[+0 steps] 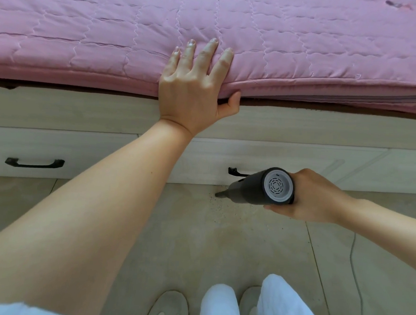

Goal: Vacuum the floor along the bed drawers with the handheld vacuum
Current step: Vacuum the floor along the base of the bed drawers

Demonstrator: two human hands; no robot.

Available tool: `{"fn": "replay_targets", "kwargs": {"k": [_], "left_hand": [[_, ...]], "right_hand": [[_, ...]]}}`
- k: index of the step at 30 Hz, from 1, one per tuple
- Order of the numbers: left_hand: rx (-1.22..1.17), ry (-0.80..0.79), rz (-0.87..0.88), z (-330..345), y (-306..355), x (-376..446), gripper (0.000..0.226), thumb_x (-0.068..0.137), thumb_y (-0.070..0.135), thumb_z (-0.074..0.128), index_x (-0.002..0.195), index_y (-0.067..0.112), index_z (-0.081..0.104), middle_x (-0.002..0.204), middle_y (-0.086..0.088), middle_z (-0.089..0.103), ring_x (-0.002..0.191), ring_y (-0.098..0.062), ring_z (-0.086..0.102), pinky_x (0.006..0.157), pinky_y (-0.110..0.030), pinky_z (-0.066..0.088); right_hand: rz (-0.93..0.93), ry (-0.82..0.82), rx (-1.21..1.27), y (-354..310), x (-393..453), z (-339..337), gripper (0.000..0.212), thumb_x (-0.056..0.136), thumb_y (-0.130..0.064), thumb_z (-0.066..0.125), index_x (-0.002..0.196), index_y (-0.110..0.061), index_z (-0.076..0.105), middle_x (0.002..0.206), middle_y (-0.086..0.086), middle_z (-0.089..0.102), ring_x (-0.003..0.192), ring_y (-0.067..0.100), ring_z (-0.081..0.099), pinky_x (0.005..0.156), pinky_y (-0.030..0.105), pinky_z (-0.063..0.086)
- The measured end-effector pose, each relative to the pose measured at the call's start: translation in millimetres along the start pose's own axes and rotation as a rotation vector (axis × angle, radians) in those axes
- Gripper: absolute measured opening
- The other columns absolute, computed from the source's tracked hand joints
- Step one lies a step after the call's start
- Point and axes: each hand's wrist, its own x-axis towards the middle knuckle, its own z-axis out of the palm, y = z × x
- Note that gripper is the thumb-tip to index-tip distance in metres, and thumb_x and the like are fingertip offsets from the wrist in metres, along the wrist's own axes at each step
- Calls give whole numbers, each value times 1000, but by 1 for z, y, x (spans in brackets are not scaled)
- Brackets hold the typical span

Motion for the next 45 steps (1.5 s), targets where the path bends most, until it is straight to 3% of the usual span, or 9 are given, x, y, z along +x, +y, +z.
{"fn": "replay_targets", "kwargs": {"k": [7, 15, 25, 28, 35, 41, 45], "left_hand": [[10, 3, -4, 0, 1, 0, 57, 84, 54, 54, 123, 18, 72, 126, -11, 70, 111, -42, 67, 94, -53, 55], [9, 4, 1, 0, 1, 0, 57, 84, 54, 53, 122, 17, 72, 126, -11, 70, 111, -42, 67, 93, -54, 55], [7, 1, 0, 0, 0, 0, 57, 85, 55, 53, 123, 17, 71, 127, -11, 69, 112, -42, 67, 95, -54, 54], [7, -1, -1, 0, 0, 0, 57, 85, 55, 53, 123, 17, 71, 127, -10, 69, 112, -42, 67, 95, -54, 54], [11, 4, 2, 0, 0, -1, 57, 85, 55, 52, 123, 17, 72, 126, -11, 70, 111, -42, 67, 94, -54, 55], [12, 3, 0, 0, 0, 0, 57, 85, 55, 52, 123, 17, 72, 127, -11, 69, 111, -42, 67, 94, -53, 55], [13, 3, -3, -1, 0, -1, 56, 85, 54, 52, 123, 17, 72, 127, -10, 69, 111, -42, 67, 94, -54, 55]], "right_hand": [[-6, 48, 7, -1, 2, 7, 45, 74, -54, 70, 105, -23, 60, 69, -21, 49, 65, 11, 52, 59, 20, 36], [-59, 39, 59, -10, 8, 8, 48, 74, -53, 70, 110, -23, 60, 81, -12, 60, 77, 18, 63, 65, 25, 44], [-77, -19, 48, -5, -1, 3, 39, 72, -57, 67, 98, -29, 60, 77, -10, 67, 72, 18, 63, 64, 33, 51], [-72, 10, 41, -7, 0, 5, 42, 72, -56, 68, 102, -28, 60, 79, -9, 67, 73, 18, 63, 62, 30, 48], [-64, 10, 20, -14, 5, 7, 41, 75, -52, 70, 104, -25, 60, 71, -20, 49, 67, 9, 48, 56, 10, 29], [-79, -50, 55, -14, -2, 1, 29, 74, -49, 72, 92, -31, 58, 62, -28, 47, 62, 7, 53, 57, 18, 39], [-101, -52, 72, -12, -10, 0, 26, 72, -47, 74, 86, -34, 56, 54, -32, 43, 53, -5, 47, 53, 11, 31]]}}
